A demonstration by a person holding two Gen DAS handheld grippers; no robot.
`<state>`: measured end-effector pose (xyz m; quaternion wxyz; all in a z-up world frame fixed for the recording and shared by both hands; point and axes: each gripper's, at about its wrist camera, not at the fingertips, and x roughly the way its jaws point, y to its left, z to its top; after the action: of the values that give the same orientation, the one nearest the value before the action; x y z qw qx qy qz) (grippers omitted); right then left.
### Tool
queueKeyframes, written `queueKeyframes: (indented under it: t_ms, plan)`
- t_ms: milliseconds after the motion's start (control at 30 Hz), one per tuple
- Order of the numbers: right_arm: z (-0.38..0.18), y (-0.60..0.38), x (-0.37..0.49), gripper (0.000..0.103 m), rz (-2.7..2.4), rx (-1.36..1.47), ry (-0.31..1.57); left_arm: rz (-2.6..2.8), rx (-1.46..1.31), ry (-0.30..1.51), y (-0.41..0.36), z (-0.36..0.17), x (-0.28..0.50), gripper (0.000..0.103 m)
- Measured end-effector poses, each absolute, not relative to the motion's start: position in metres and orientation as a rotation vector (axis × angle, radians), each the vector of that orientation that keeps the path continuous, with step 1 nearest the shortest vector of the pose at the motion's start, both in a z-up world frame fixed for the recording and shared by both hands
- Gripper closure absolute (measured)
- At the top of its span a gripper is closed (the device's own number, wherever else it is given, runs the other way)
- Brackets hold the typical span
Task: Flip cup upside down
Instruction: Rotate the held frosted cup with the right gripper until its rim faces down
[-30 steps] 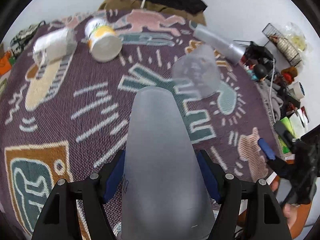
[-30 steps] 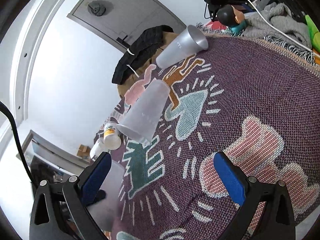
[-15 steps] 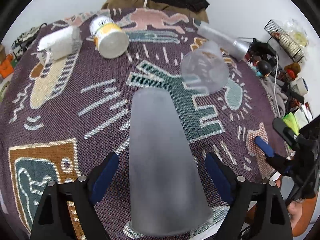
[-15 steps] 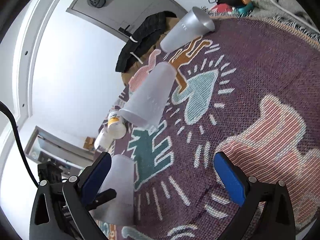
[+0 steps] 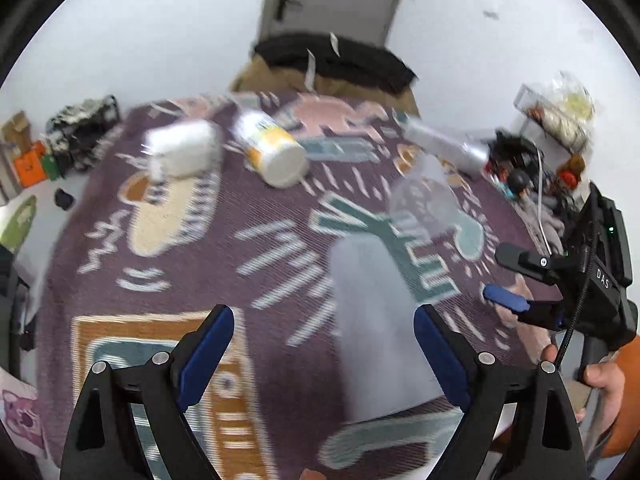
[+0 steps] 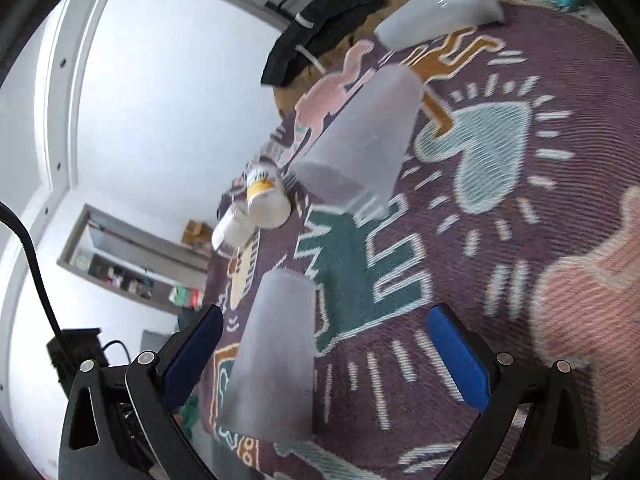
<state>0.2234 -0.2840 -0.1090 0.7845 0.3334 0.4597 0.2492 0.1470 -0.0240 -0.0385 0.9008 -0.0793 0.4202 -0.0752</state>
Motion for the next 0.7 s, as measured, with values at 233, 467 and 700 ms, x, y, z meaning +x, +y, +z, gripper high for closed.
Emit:
queueKeyframes:
  t_ms: [233, 467, 700]
  plan:
    - [-0.106, -0.231, 0.245, 0.0, 0.557, 0.571, 1.106, -0.059, -0.224, 0.684, 0.034, -0.029, 0.12, 0.011]
    - [-0.105, -0.193, 0.269, 0.0, 0.519, 0.419, 1.196, 0.045, -0.234, 0.582, 0.068, -0.035, 0.107, 0.009]
    - [-0.117, -0.176, 0.288, 0.003, 0.453, 0.303, 1.314, 0.08, -0.24, 0.471, 0.085, -0.041, 0.092, 0.0]
